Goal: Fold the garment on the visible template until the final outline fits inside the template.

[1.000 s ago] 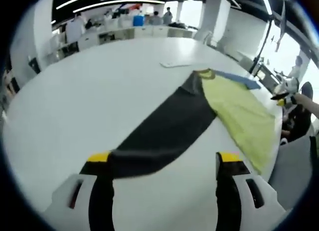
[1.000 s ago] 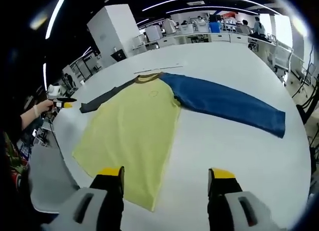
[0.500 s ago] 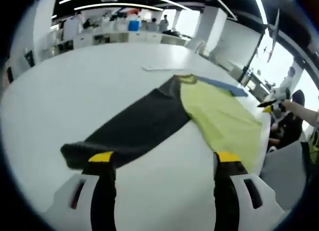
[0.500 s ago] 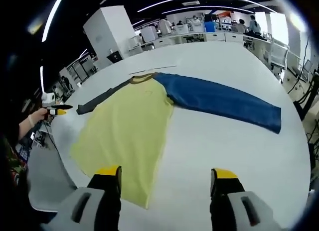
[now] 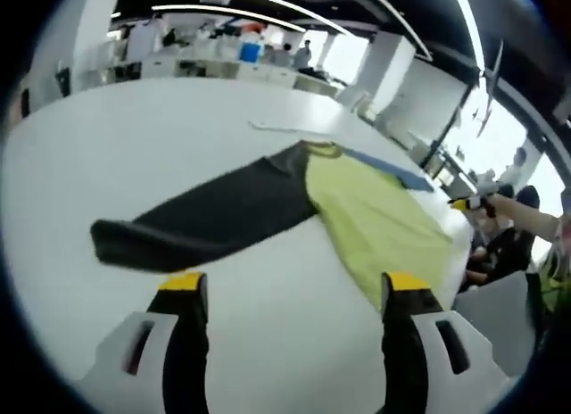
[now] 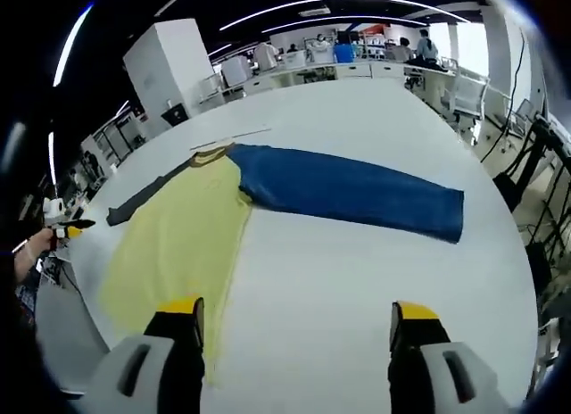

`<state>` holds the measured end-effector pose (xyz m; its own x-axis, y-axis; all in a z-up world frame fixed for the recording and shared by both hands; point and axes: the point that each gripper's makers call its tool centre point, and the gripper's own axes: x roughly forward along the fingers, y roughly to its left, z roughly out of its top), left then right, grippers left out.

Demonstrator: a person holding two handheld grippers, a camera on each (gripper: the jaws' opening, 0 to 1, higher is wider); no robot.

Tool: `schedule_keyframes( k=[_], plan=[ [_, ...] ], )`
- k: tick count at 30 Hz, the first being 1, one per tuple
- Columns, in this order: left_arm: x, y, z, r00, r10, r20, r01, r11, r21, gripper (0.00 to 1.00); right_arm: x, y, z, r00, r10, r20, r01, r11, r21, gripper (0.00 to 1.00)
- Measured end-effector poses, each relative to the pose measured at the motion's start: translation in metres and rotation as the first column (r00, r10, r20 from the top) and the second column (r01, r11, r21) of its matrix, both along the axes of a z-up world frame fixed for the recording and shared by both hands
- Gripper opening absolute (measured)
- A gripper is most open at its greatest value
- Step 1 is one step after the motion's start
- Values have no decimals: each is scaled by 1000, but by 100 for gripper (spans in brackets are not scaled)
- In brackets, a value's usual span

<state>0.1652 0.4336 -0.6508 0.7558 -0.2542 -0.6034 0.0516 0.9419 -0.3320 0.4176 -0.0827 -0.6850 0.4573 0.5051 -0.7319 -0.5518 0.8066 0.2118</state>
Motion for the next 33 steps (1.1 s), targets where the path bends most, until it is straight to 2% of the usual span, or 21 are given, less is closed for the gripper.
schedule_keyframes(
  k=[4,8,10,12,14,16,20,23,24,25,26,28,29,30,31,32,33],
  plan=[
    [-7,-12,-4,1000,4,-12,-4,1000,-16,78,22,-7,8,999,-37,19,37,999,10,92],
    [-12,-16,-5,1000,0,-24,-1,1000,-12,80,41,-17,11,998,-55,34,56,998,-11,96],
    [-12,-18,-4,1000,11,-14,-11,1000,-18,82,47,-21,12,997,-77,29,77,997,-8,95],
    [-8,-23,-1,999,40,11,-39,999,-38,82,54,-24,14,990,-142,27,141,990,24,95],
    [-7,-30,0,999,36,18,-35,998,-56,84,58,-26,15,983,-184,14,183,982,50,94],
    [-7,-36,1,999,29,20,-28,998,-62,84,60,-27,14,982,-190,12,189,980,57,92],
    [-6,-45,4,999,31,33,-28,996,-82,83,68,-39,10,962,-274,-7,274,960,63,87],
    [-6,-49,5,999,36,36,-33,995,-90,81,73,-39,15,926,-376,-42,378,914,148,85],
    [-7,-49,4,999,35,34,-32,996,-89,81,73,-40,16,921,-387,-48,390,908,152,81],
    [-8,-50,3,999,35,31,-33,995,-89,81,73,-40,17,926,-375,-35,376,916,142,78],
    [-9,-50,2,999,38,26,-35,995,-91,80,72,-42,16,923,-384,-29,385,915,123,75],
    [-11,-50,1,999,41,21,-39,995,-93,80,73,-45,16,898,-438,-54,441,887,137,73],
    [-12,-49,0,999,44,18,-43,995,-90,80,73,-43,18,867,-488,-101,498,847,185,73],
    [-13,-49,0,999,47,17,-45,995,-90,79,78,-44,22,845,-523,-114,534,812,234,73],
    [-13,-49,1,999,49,17,-47,995,-91,78,79,-44,23,835,-537,-120,549,798,248,71],
    [-15,-47,1,998,58,18,-56,994,-91,77,81,-49,25,787,-594,-165,615,732,294,68],
    [-16,-46,1,998,62,17,-60,994,-88,76,81,-50,25,771,-608,-187,634,708,311,62]
  ],
)
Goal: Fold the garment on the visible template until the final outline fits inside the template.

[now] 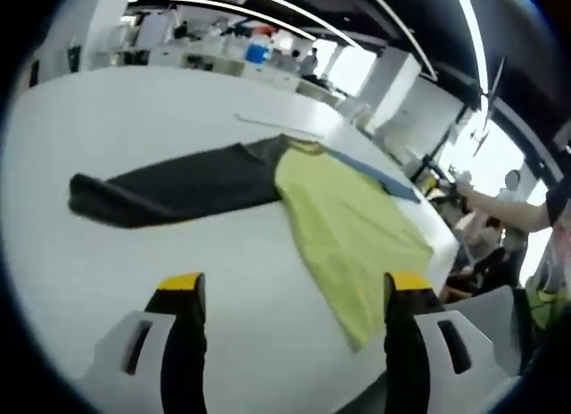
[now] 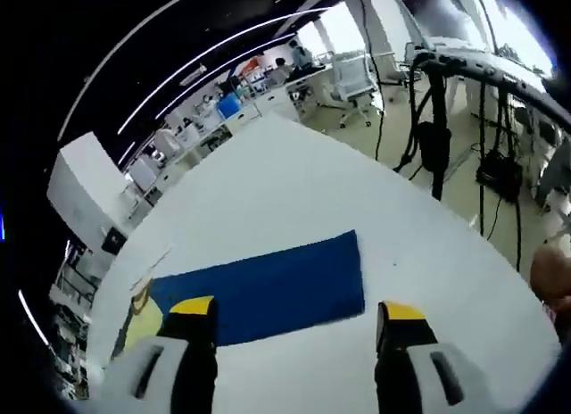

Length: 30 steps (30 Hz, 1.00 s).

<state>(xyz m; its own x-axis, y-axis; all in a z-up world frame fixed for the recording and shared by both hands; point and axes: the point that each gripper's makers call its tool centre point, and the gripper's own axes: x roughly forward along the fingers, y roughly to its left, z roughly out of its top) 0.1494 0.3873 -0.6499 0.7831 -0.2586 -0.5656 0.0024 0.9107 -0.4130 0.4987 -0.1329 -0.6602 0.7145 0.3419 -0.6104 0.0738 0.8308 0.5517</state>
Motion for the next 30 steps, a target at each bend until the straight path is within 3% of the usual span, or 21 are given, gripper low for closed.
schedule_keyframes(
  k=[3,14,17,21,30],
  plan=[
    [-2,4,0,1000,17,-3,-17,1000,8,75,2,-5,-2,999,-51,-12,52,998,40,59],
    [-4,6,-3,999,47,-9,-47,999,-5,72,7,-6,-10,997,-72,-35,73,997,26,44],
    [-4,6,-3,999,48,-10,-48,999,-5,71,11,-9,-13,994,-101,-44,103,993,51,42],
    [-6,8,-4,998,59,-10,-59,998,-9,71,15,-13,-17,993,-109,-46,111,993,31,34],
    [-12,11,-8,996,90,-20,-91,995,-29,70,17,-20,-30,992,-112,-59,111,994,-16,30]
  ],
)
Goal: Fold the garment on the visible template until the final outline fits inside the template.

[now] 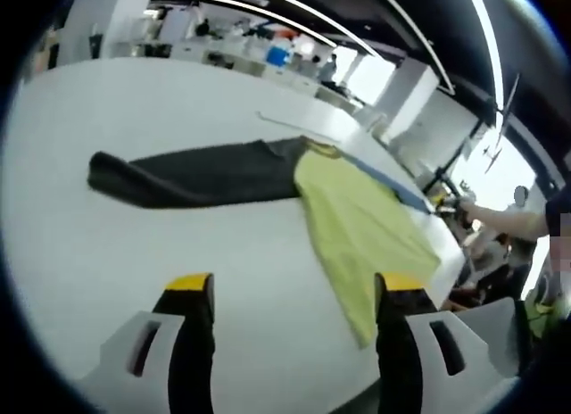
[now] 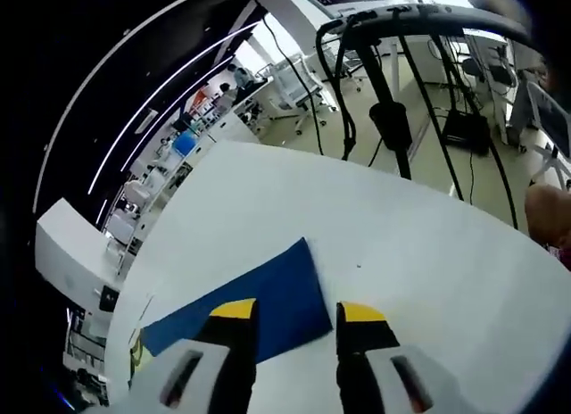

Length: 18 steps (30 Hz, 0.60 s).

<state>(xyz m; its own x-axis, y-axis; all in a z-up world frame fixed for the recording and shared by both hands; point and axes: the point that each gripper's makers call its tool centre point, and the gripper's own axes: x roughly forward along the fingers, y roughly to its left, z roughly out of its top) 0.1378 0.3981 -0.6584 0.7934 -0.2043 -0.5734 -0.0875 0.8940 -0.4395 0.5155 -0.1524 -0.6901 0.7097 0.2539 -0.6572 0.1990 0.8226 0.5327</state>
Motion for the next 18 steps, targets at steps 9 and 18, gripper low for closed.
schedule_keyframes(
  k=[9,18],
  plan=[
    [2,-5,0,1000,3,9,-3,1000,-21,69,-2,3,-4,999,51,6,-51,998,-47,20],
    [1,-4,-1,1000,6,5,-6,1000,-29,68,-4,-6,-10,997,73,-2,-73,994,-81,6]
  ],
)
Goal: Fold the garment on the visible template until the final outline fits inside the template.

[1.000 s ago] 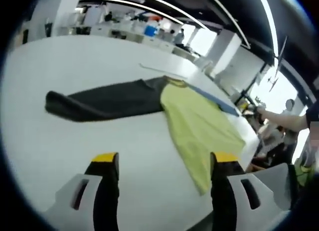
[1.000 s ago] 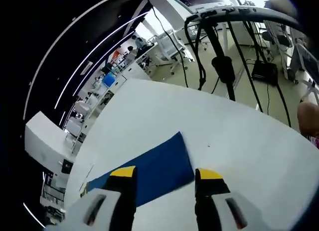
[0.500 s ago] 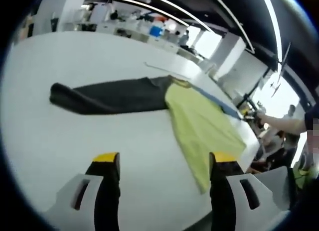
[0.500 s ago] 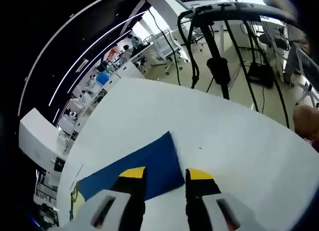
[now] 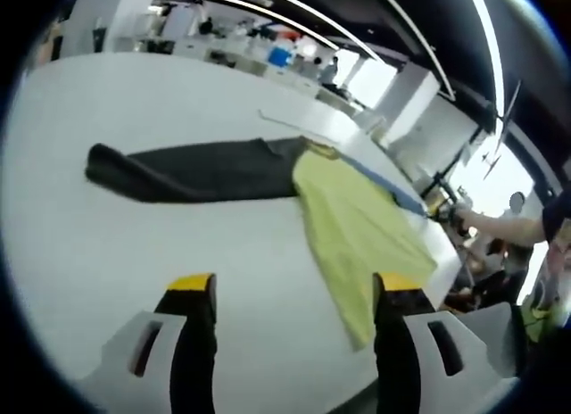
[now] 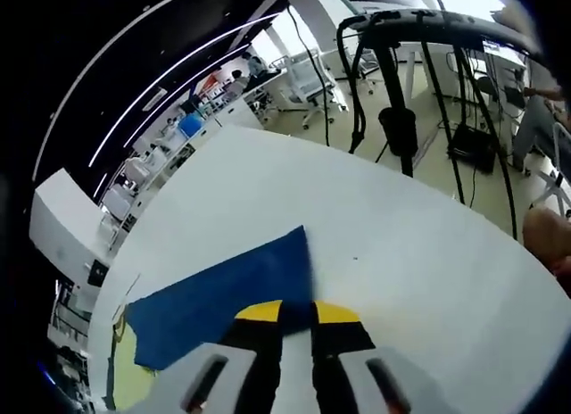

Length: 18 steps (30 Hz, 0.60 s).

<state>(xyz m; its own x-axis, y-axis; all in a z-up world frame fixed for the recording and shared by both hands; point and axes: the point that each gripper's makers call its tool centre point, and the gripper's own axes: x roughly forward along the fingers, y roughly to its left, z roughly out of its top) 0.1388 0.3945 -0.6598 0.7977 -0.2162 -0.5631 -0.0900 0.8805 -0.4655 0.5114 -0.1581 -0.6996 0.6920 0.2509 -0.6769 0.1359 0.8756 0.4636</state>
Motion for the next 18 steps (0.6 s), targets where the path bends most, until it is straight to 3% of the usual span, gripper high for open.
schedule_keyframes(
  k=[9,18],
  plan=[
    [2,-2,-1,1000,-4,-2,4,1000,-4,66,-2,-1,0,1000,-10,-6,10,1000,17,0],
    [7,-4,3,1000,-10,19,10,1000,-8,65,0,6,22,999,0,37,-1,999,39,0]
  ],
)
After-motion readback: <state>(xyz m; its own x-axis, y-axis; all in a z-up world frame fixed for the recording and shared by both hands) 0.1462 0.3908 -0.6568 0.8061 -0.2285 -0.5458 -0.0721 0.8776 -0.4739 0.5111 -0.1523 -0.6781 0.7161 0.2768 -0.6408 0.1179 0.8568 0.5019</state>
